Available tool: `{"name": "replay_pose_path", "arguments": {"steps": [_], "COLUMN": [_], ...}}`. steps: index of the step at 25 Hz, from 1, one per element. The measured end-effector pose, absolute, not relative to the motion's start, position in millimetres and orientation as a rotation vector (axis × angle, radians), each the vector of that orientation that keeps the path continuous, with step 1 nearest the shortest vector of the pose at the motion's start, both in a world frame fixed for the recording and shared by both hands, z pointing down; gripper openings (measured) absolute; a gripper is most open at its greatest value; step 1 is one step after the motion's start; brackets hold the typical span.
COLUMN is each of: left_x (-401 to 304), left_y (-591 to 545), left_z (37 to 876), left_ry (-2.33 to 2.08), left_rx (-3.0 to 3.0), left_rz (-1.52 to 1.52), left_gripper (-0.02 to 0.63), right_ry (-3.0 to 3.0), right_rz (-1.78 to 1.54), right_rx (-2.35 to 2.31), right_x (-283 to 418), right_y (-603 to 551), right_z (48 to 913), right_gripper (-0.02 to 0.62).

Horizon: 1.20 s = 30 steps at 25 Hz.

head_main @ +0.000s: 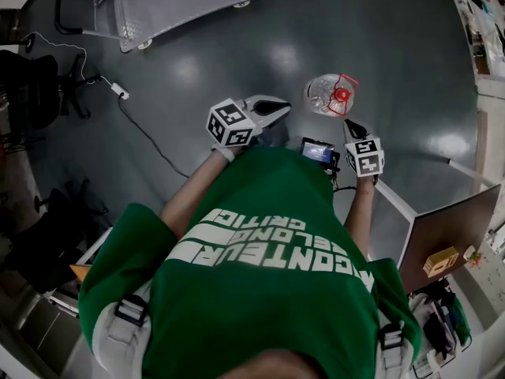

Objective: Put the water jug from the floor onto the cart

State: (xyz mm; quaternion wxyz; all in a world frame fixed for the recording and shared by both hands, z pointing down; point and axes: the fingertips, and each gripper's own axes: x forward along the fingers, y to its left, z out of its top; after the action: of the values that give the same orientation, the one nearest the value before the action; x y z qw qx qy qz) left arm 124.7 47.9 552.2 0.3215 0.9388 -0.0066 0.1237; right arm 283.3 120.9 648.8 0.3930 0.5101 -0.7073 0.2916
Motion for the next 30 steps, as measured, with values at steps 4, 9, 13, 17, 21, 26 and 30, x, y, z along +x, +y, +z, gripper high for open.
{"name": "replay_pose_path", "arguments": {"steps": [4, 9, 13, 17, 21, 26, 30], "left_x": [110.9, 113.0, 122.3, 131.7, 140.4, 152.0, 162.4], "left_y": [26.5, 18.0, 18.6, 22.3, 19.1, 16.7, 18.5], "left_z": [552.3, 553.0, 559.8, 569.7, 578.7, 582.3, 578.7], "left_ry": [0.003, 0.019, 0.034, 0.052, 0.071, 0.112, 0.163], "left_rx": [2.474, 2.468, 2.449, 2.423, 2.41, 2.41, 2.4], "left_rz": [0.339, 0.353, 0.376, 0.433, 0.481, 0.511, 0.497], "left_gripper": [0.009, 0.009, 0.009, 0.009, 0.009, 0.009, 0.009], "right_ry": [-1.742, -1.702, -1.67, -1.625, -1.578, -1.544, -1.525], "right_rz": [0.757, 0.79, 0.821, 0.878, 0.926, 1.003, 1.074], "right_rx": [1.338, 1.308, 1.238, 1.246, 1.318, 1.355, 1.378], "right_x": [289.4, 295.2, 311.0, 330.3, 354.2, 369.0, 378.9], "right_y": [114.0, 113.3, 117.4, 117.9, 106.8, 107.4, 107.6], "right_z": [657.0, 678.7, 719.9, 750.8, 778.1, 808.4, 830.1], "right_gripper": [-0.008, -0.007, -0.007, -0.008, -0.008, 0.0, 0.033]}}
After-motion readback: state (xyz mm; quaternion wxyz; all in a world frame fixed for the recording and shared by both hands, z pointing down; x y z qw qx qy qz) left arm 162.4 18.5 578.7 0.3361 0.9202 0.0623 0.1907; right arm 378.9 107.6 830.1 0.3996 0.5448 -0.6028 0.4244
